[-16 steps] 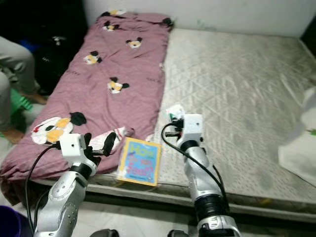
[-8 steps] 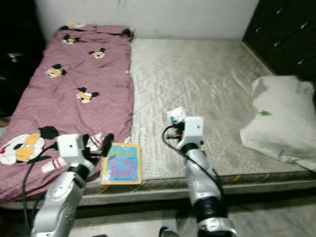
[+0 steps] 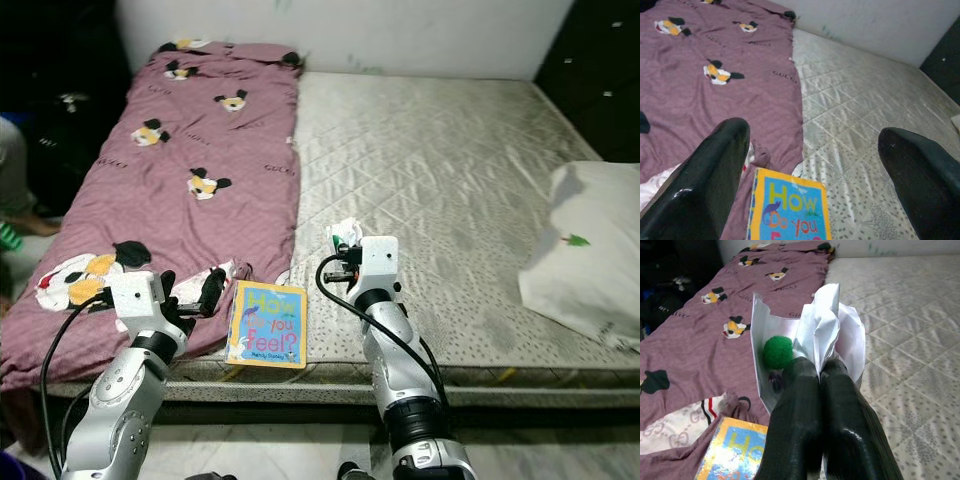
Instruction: Clean up the room
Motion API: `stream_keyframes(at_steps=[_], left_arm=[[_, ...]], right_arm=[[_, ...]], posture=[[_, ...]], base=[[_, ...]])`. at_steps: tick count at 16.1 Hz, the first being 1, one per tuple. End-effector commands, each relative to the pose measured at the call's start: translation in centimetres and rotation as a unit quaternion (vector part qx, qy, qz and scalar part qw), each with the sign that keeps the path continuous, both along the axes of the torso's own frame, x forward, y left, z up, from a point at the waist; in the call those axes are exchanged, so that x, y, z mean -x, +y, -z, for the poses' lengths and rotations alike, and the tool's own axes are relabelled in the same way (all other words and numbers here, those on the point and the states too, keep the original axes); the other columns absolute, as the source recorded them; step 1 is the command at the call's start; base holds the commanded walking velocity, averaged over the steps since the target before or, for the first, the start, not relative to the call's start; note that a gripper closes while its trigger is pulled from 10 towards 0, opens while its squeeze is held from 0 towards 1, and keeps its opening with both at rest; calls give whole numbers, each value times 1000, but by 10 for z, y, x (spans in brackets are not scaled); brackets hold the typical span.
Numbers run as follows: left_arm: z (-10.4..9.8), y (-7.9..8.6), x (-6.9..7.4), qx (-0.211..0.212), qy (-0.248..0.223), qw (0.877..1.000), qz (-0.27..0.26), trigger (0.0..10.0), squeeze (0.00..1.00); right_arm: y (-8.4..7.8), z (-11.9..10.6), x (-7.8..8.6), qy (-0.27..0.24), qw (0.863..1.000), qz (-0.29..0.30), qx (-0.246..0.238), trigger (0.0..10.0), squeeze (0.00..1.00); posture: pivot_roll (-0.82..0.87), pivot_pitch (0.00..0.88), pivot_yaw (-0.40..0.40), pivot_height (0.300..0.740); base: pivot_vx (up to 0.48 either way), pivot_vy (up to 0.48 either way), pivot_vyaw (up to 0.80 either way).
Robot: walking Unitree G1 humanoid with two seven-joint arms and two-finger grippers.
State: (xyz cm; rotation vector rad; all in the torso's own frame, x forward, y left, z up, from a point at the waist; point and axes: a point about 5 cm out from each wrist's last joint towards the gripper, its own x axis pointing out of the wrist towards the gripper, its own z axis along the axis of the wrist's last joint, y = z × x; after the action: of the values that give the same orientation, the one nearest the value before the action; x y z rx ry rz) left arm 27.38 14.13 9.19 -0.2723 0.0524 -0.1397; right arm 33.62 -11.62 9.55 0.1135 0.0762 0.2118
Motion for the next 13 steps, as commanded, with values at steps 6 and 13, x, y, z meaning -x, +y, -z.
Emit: stream_keyframes(at_steps=[6,13], left_arm=[[1,0,1,1,5,1000,-3,10000,0],[1,-1,0,3,2,1000,-2,10000,0]], right_arm=[[-4,3,1,6,1000,6,5,10000,0],[-6,6,2,8,1000,4,15,10000,0]], posture=[[71,125,-8,740],[66,129,-11,740]], base=[[0,403,0],[0,298,0]])
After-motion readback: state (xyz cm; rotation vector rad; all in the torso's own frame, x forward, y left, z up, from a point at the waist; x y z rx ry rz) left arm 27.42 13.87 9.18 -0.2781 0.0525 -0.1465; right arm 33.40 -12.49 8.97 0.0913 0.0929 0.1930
